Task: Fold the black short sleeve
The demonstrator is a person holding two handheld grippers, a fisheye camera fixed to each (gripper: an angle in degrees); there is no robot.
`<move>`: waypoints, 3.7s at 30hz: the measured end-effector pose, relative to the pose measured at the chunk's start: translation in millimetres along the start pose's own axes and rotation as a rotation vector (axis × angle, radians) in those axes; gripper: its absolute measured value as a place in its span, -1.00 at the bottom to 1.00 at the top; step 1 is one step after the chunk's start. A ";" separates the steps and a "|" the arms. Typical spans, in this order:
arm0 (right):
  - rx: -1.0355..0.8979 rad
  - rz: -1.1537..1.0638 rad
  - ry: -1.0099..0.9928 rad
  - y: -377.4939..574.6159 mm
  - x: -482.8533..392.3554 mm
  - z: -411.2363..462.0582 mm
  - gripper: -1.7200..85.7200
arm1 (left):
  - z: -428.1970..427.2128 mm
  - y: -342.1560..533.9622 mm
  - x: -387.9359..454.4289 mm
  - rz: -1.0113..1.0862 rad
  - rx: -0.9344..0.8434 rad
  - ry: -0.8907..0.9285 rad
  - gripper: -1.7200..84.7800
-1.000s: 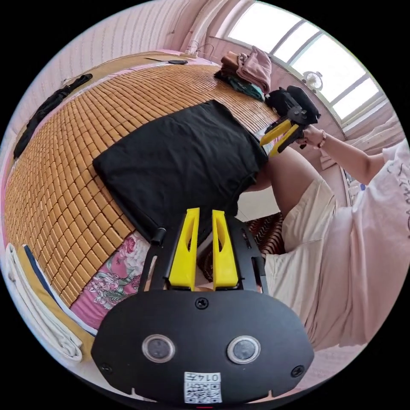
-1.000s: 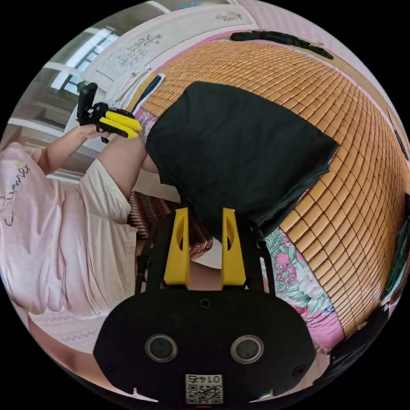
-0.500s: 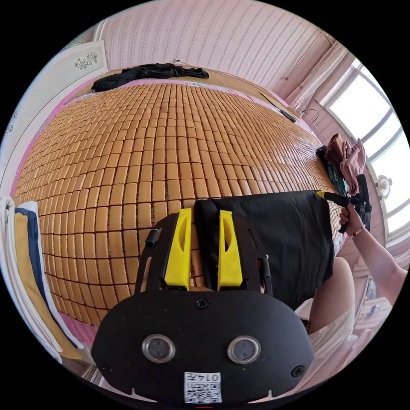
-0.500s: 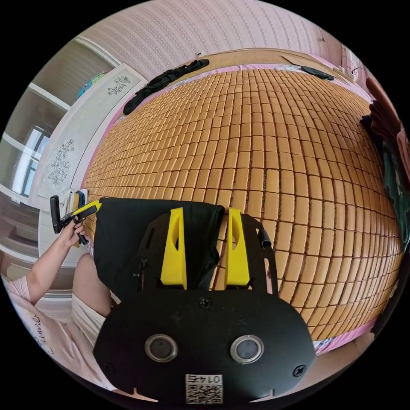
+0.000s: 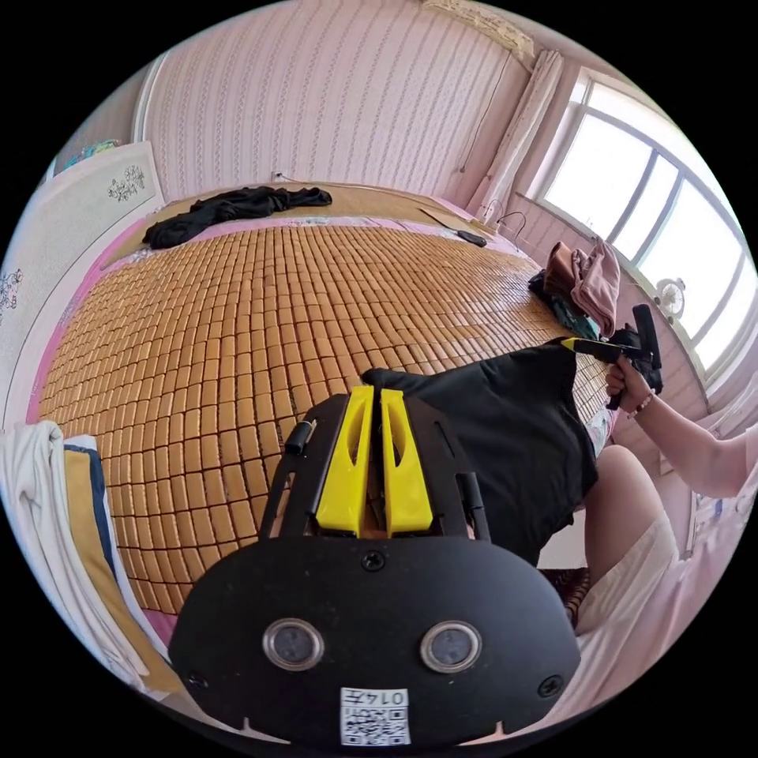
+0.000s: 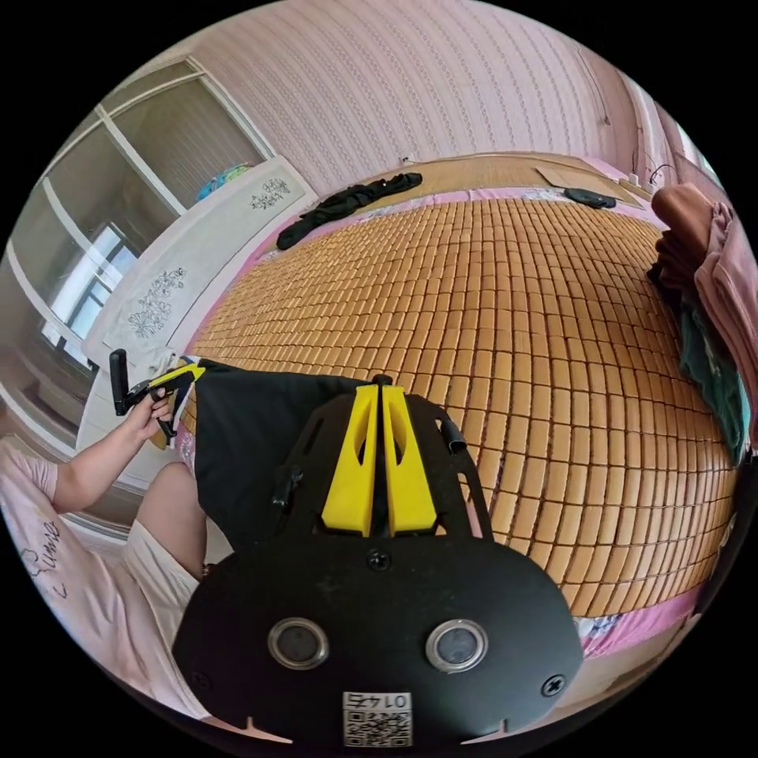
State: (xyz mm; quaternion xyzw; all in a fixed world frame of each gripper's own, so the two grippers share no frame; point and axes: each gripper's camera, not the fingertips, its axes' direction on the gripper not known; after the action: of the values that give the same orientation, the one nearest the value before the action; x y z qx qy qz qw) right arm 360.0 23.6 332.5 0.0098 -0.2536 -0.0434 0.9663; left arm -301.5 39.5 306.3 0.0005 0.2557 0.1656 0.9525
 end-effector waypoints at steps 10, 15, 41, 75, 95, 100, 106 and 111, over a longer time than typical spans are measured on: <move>0.062 -0.002 -0.009 -56.8 -37.2 -47.3 -0.98 | -44.6 -27.0 12.7 -0.048 0.111 -0.038 -0.97; -0.097 0.150 0.148 -109.9 -10.5 39.9 -0.97 | 29.3 -50.1 -15.0 -0.165 0.001 -0.160 -0.92; -0.686 -0.445 0.078 -113.3 -277.3 197.3 -0.97 | 119.0 79.9 226.6 0.333 -0.229 0.161 -0.98; -0.793 -0.448 0.365 -241.5 -268.9 384.7 -0.97 | 141.1 119.0 271.5 0.350 -0.172 0.175 -0.98; -0.513 0.183 0.063 70.8 -15.1 95.3 -0.93 | 184.1 61.4 385.0 0.670 -0.181 0.289 -0.65; -0.318 0.223 -0.286 84.3 27.4 54.7 -0.96 | 203.4 40.5 402.6 0.634 -0.187 0.170 -0.77; -0.106 0.366 -0.468 125.2 117.3 17.0 -0.90 | 188.5 13.4 385.6 0.530 -0.217 0.256 -0.96; -0.035 0.582 -0.571 168.3 177.1 40.3 -0.72 | 163.5 12.9 381.2 0.545 -0.188 0.334 -0.97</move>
State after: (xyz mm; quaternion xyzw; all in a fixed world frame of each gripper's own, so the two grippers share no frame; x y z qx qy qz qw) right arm 507.1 175.6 461.1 -0.0912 -0.5029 0.2266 0.8291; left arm 84.5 185.7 263.9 -0.0461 0.3824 0.4350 0.8139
